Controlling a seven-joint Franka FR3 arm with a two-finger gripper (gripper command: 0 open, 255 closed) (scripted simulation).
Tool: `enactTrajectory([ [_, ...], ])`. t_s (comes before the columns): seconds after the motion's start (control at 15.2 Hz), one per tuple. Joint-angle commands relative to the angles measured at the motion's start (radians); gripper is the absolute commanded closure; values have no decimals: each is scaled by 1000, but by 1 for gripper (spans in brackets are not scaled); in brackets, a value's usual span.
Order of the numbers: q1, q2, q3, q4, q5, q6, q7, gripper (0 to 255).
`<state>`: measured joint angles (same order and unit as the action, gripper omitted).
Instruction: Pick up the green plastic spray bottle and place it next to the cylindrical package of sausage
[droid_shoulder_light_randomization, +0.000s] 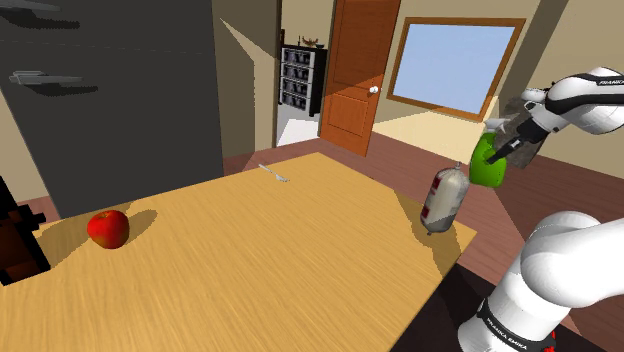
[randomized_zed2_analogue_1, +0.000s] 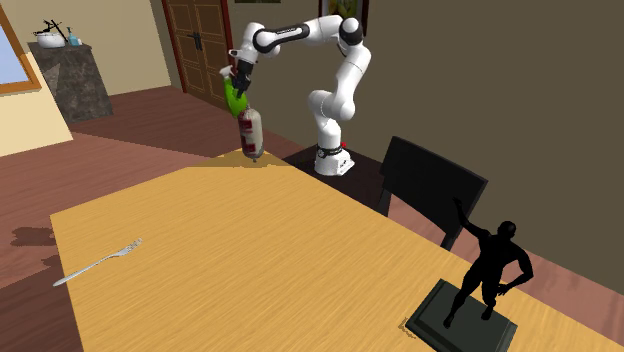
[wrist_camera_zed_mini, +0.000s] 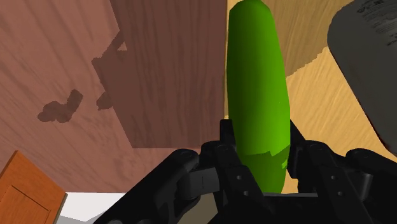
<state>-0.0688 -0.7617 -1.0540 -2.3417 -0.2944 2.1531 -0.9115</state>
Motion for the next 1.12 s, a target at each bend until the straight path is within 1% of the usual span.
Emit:
enactTrajectory([
  [0.0, -2, 0, -15, -19, -7, 22, -7, 255],
  [0.53, 21, 21, -92, -88, -28, 124, -33, 255],
  [1.06, 65, 53, -190, -144, -46, 231, -61, 255],
])
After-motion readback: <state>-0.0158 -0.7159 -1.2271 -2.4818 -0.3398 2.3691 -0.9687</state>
